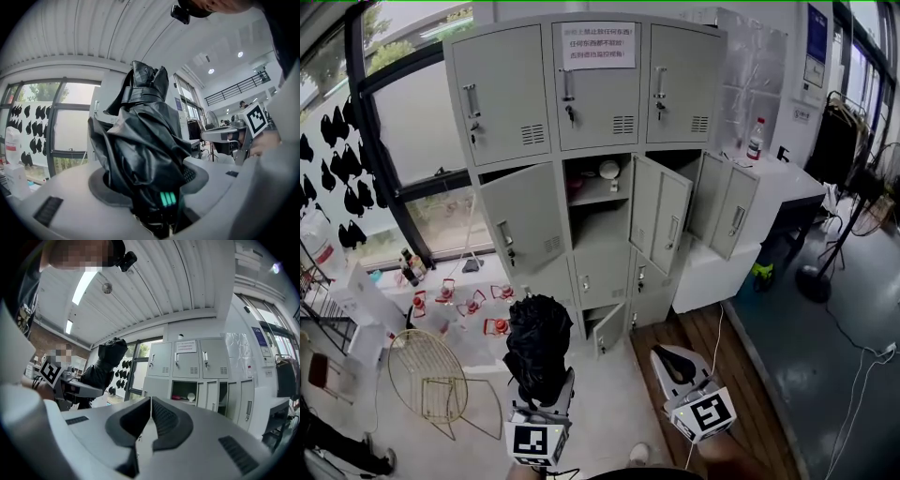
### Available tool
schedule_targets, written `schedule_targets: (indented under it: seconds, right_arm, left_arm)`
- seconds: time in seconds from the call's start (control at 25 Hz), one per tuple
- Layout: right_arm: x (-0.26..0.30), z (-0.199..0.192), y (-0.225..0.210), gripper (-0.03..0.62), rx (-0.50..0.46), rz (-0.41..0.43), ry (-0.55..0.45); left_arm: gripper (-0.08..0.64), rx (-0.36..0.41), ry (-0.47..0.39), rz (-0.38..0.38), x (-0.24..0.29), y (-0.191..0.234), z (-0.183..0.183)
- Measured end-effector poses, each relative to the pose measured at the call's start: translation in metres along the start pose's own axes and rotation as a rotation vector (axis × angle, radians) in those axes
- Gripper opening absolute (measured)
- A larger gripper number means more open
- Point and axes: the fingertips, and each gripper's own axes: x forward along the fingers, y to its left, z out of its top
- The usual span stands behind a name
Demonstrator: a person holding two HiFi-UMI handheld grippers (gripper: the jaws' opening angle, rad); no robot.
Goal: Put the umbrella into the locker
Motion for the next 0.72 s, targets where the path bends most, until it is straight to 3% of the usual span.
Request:
schedule_targets:
  seconds: [0.28, 0.72]
  right_arm:
    - [0.015, -0.003, -0.046, 0.032, 0.002, 0.019, -0.020]
    - [0.042, -0.011, -0.105, 0.032, -0.001, 0.079, -0.037]
  left_arm:
    - [0.259, 0.010, -0.003, 0.006, 0.046, -0.014, 0.005]
    - [0.259, -0.036, -0.016, 0.059, 0.104, -0.023, 0.014]
